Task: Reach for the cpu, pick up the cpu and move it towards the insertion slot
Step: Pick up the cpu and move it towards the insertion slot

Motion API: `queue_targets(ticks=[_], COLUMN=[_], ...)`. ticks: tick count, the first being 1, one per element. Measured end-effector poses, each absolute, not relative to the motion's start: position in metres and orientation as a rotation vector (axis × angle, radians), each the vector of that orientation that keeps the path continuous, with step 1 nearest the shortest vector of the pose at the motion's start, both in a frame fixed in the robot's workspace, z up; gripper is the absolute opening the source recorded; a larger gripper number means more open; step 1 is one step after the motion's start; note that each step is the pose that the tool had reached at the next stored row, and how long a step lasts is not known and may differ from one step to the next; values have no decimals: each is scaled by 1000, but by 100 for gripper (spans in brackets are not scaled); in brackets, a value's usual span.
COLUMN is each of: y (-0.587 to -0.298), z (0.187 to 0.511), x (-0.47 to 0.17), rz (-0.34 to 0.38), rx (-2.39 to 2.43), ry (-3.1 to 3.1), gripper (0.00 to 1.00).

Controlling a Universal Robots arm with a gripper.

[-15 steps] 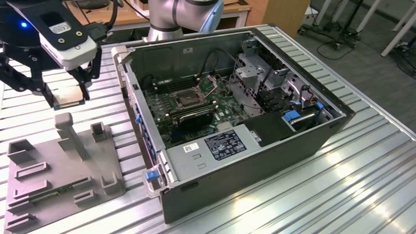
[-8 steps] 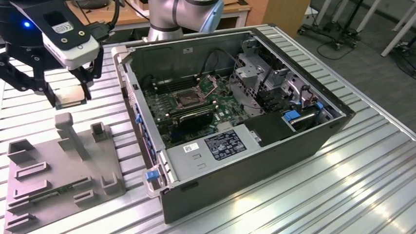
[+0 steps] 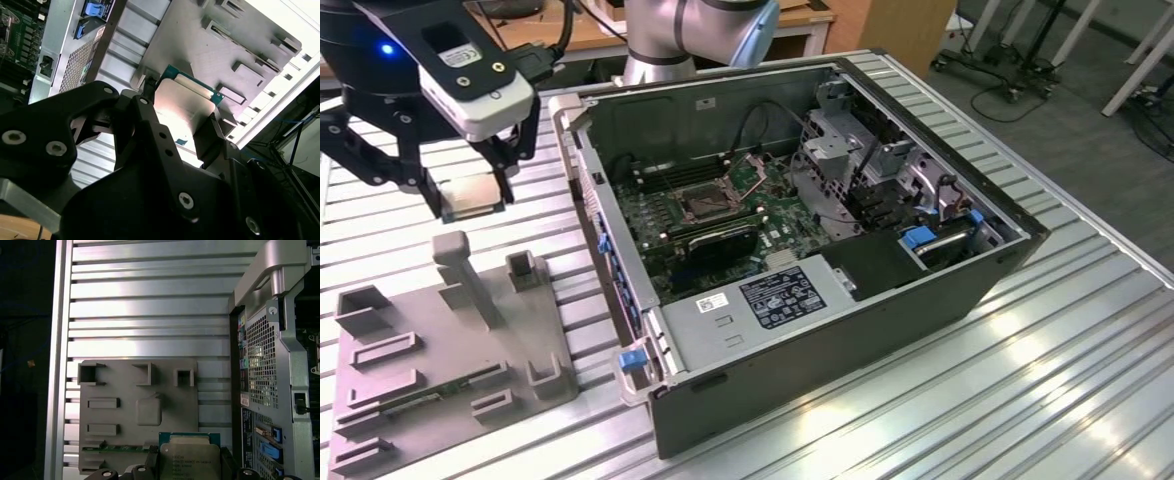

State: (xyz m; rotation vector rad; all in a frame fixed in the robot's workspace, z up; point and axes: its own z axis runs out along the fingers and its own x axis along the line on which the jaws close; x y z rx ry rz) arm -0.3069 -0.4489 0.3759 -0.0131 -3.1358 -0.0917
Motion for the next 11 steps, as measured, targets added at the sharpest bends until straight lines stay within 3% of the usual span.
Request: queue_targets(ticks=[11], y=[-449], z=[376], x=[-304], rz=[-92], rx=[-13], ry=[-3136], gripper=[55])
